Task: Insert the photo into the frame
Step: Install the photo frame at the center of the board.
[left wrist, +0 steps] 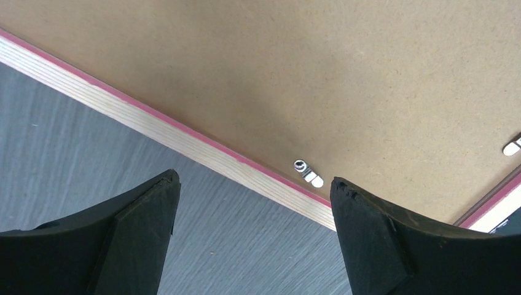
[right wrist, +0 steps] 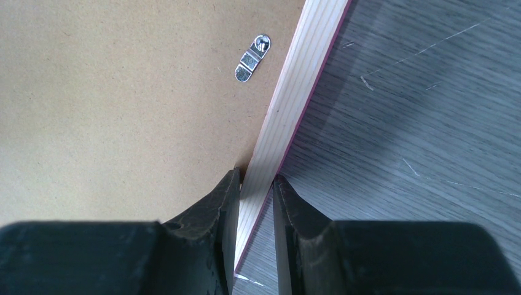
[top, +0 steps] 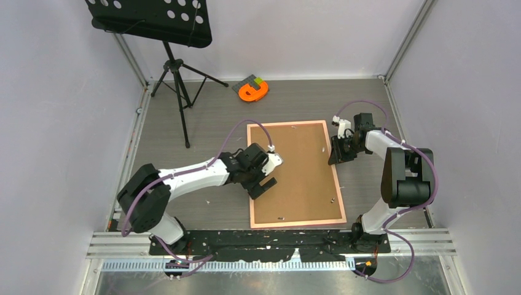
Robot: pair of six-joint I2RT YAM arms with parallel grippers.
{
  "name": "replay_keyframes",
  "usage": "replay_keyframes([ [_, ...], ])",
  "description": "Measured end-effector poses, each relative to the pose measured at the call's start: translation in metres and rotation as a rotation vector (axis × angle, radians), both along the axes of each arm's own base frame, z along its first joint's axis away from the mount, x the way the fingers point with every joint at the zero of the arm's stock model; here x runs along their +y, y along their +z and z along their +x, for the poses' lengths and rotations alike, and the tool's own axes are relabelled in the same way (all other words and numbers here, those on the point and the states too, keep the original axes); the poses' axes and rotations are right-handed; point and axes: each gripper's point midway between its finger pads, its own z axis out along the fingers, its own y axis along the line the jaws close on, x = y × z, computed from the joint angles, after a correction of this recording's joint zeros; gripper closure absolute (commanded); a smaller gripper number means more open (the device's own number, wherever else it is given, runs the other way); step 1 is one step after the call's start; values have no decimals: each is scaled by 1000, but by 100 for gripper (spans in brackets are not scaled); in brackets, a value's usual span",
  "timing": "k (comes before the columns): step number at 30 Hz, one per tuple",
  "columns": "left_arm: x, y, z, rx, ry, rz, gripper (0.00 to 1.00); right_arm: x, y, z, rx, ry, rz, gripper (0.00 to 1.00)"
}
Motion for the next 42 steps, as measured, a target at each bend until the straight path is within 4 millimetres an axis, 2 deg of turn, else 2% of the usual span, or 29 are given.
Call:
replay_keyframes([
  [5,2,-13,-14,53,-2,47,11,0,0,0,-1,-1,1,94],
  [11,3,-18,-20,84,7,73,16,0,0,0,0,-2,1,94],
  [18,-1,-16,-18,85,10,72,22,0,0,0,-1,-3,1,94],
  [42,2,-23,-11,76,41,117,26,0,0,0,-3,-3,2,94],
])
